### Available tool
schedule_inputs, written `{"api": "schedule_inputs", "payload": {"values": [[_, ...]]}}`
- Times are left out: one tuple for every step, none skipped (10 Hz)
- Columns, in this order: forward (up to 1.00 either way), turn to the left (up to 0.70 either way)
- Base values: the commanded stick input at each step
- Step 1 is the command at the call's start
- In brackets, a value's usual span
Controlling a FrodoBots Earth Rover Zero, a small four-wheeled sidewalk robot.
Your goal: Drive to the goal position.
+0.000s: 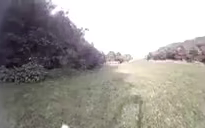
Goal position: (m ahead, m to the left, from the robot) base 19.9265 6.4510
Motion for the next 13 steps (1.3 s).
{"api": "schedule_inputs", "payload": {"values": [[0.85,0.00],[0.85,0.00],[0.85,0.00],[0.85,0.00],[0.85,0.00],[0.85,0.00],[0.85,0.00],[0.85,0.00],[0.85,0.00],[0.85,0.00],[0.85,0.00],[0.85,0.00],[0.85,0.00]]}}
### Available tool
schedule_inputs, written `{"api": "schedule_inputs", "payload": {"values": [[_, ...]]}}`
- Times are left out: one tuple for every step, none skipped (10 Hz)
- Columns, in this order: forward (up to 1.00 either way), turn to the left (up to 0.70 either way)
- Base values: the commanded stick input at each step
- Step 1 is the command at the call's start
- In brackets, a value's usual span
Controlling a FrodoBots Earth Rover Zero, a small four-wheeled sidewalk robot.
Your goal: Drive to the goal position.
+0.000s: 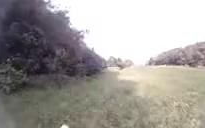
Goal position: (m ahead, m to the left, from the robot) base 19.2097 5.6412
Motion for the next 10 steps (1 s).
{"api": "schedule_inputs", "payload": {"values": [[0.85,0.00],[0.85,0.00],[0.85,0.00],[0.85,0.00],[0.85,0.00],[0.85,-0.08],[0.85,-0.19],[0.85,-0.34],[0.85,-0.34],[0.85,-0.34]]}}
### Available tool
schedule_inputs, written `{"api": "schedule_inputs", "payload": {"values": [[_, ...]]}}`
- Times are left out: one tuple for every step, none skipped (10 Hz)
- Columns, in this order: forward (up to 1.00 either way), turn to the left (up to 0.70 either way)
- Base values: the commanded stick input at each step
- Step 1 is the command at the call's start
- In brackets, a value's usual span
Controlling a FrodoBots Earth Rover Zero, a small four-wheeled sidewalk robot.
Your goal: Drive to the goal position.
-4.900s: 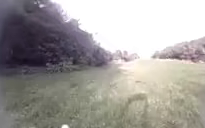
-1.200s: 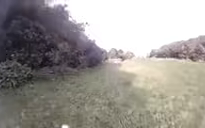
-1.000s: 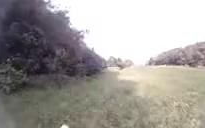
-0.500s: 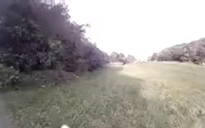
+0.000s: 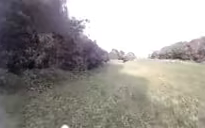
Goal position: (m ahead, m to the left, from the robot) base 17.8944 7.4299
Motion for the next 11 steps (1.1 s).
{"api": "schedule_inputs", "payload": {"values": [[0.85,-0.34],[0.85,-0.14],[0.85,0.00],[0.85,0.00],[0.85,0.00],[0.85,0.00],[0.85,0.00],[0.85,0.00],[0.85,0.00],[0.85,0.00],[0.85,0.00]]}}
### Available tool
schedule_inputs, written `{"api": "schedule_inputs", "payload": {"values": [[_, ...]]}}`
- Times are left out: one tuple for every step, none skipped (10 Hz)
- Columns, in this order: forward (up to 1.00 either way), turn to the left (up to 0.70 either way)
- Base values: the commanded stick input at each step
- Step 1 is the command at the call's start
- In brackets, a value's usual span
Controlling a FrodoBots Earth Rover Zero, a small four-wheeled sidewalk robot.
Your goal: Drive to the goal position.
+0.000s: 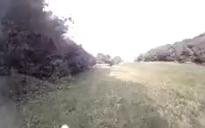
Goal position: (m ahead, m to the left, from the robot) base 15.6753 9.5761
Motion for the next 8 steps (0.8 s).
{"api": "schedule_inputs", "payload": {"values": [[0.85,0.00],[0.85,0.00],[0.85,0.00],[0.85,0.00],[0.85,0.00],[0.85,0.00],[0.85,0.00],[0.85,-0.21]]}}
